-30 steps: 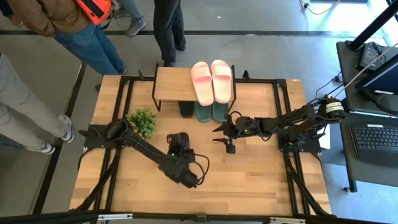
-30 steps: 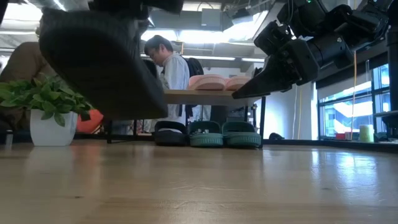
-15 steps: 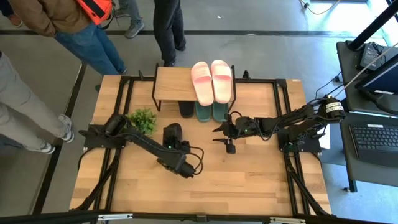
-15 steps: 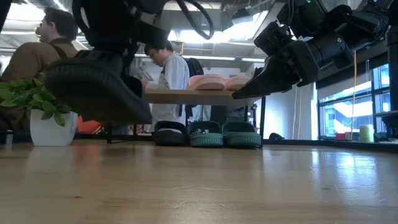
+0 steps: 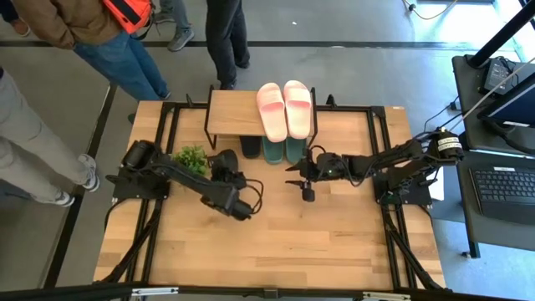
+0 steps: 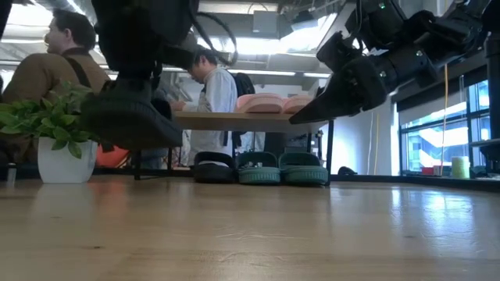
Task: Pick and place slides into the shelf
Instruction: Put the black slide under the shelf
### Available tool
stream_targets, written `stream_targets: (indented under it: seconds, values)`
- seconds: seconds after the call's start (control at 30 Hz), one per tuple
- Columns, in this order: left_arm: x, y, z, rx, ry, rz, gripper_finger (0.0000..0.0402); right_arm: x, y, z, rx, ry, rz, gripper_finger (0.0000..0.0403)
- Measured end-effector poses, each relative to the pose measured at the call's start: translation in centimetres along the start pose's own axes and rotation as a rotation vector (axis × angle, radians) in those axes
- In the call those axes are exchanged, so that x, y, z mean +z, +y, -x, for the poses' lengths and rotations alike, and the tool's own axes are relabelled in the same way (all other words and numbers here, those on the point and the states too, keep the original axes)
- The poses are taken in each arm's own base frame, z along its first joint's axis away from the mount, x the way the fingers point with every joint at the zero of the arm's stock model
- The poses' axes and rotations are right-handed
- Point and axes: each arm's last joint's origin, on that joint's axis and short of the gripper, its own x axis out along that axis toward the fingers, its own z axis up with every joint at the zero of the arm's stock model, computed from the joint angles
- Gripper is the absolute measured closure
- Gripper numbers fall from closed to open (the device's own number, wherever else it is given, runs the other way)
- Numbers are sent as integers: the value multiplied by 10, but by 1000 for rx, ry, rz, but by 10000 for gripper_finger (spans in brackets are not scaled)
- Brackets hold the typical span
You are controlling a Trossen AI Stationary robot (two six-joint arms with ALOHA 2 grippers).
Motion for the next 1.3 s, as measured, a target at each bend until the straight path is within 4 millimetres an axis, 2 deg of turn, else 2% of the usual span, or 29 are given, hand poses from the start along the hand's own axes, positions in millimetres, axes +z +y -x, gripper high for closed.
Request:
stream_targets:
  seconds: [0.1,0.7,1.3]
  values:
    - [-3,3,-11,2,6,-2,396,0,-4,0,-12,1,-6,206]
    - [7,13,-81,45,31,-64,396,-3,-24,0,-79,9,-39,206]
    - [18,34,-112,68,82,-57,398,-4,-24,0,-78,17,-71,206]
